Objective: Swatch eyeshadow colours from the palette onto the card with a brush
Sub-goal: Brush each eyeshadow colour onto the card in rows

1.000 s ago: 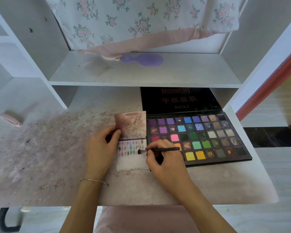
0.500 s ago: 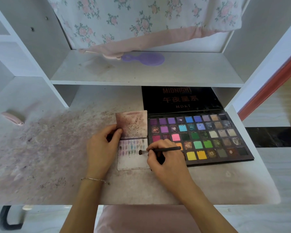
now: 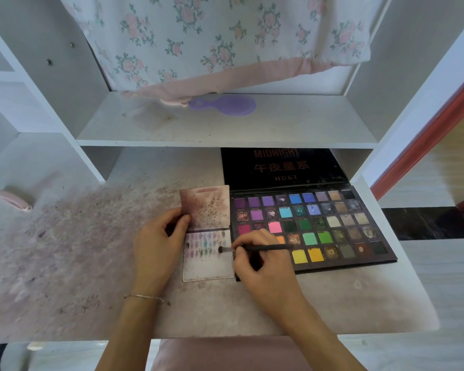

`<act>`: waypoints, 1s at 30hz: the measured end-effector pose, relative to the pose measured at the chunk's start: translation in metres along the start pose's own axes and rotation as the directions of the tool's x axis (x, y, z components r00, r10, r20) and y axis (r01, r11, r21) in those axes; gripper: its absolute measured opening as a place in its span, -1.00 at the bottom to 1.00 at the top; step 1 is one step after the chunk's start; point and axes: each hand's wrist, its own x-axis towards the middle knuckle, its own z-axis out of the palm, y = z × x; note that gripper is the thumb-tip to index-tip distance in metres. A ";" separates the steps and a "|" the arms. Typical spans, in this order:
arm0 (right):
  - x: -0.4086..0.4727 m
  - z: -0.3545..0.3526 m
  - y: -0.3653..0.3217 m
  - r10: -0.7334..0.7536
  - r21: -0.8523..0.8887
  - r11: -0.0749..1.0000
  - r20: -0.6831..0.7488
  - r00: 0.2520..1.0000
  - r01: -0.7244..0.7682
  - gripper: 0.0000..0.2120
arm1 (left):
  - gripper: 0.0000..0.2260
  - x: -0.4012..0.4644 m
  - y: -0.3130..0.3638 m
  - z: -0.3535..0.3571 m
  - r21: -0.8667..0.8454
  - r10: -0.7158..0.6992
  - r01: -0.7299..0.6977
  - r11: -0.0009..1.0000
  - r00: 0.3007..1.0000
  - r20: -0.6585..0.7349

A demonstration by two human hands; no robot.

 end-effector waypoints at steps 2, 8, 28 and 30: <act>0.000 -0.003 0.000 0.013 0.130 0.991 -0.110 0.994 0.001 -0.85 | -0.81 0.000 0.000 -0.001 0.001 -0.002 0.002 1.000 1.000 0.004; -0.002 -0.021 0.008 -0.006 0.156 0.986 -0.291 0.957 0.053 -0.77 | -0.81 0.000 0.000 -0.001 -0.003 -0.010 0.010 1.000 1.000 0.026; -0.016 -0.122 0.067 0.208 0.034 0.969 -0.644 0.736 -0.244 -0.84 | -0.77 -0.009 0.014 0.003 0.062 -0.027 0.029 0.998 0.999 -0.025; -0.012 -0.122 0.068 0.213 0.013 0.964 -0.643 0.736 -0.267 -0.85 | -0.77 -0.008 0.014 0.004 0.067 -0.030 0.032 0.997 0.999 -0.027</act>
